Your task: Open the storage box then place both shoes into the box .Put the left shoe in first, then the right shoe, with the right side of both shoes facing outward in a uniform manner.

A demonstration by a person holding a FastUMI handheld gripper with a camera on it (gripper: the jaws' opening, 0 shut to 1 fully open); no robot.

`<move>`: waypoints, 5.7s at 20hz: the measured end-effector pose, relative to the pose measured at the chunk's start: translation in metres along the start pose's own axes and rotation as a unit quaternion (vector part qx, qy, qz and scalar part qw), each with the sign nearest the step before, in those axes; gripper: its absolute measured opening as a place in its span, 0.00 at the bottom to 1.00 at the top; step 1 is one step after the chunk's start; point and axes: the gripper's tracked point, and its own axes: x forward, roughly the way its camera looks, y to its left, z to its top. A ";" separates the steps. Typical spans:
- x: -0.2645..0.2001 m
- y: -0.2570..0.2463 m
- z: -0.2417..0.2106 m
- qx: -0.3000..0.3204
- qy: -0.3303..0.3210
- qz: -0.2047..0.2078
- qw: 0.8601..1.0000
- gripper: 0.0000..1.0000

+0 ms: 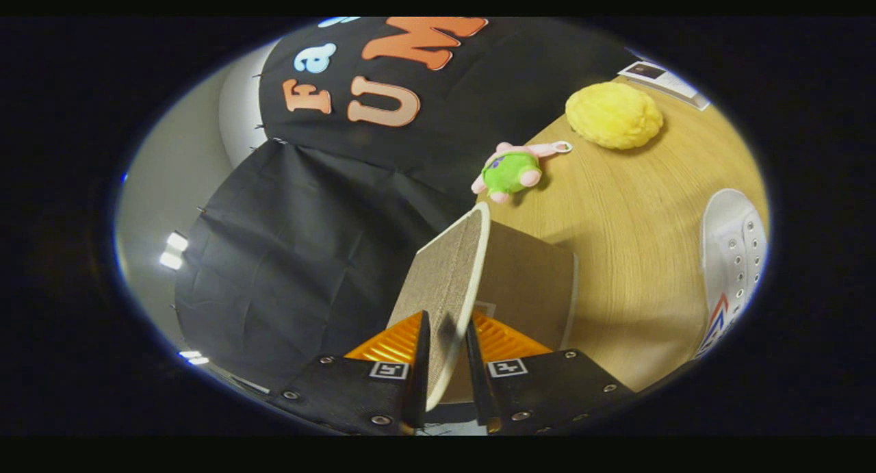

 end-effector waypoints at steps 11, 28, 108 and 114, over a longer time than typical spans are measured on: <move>-0.018 0.008 0.020 -0.005 -0.024 -0.009 1.000 0.08; -0.023 0.163 0.052 -0.054 -0.091 0.068 0.992 0.10; -0.026 0.019 0.042 -0.232 -0.037 -0.150 0.960 0.09; 0.006 0.003 0.036 -0.258 -0.009 -0.173 0.950 0.10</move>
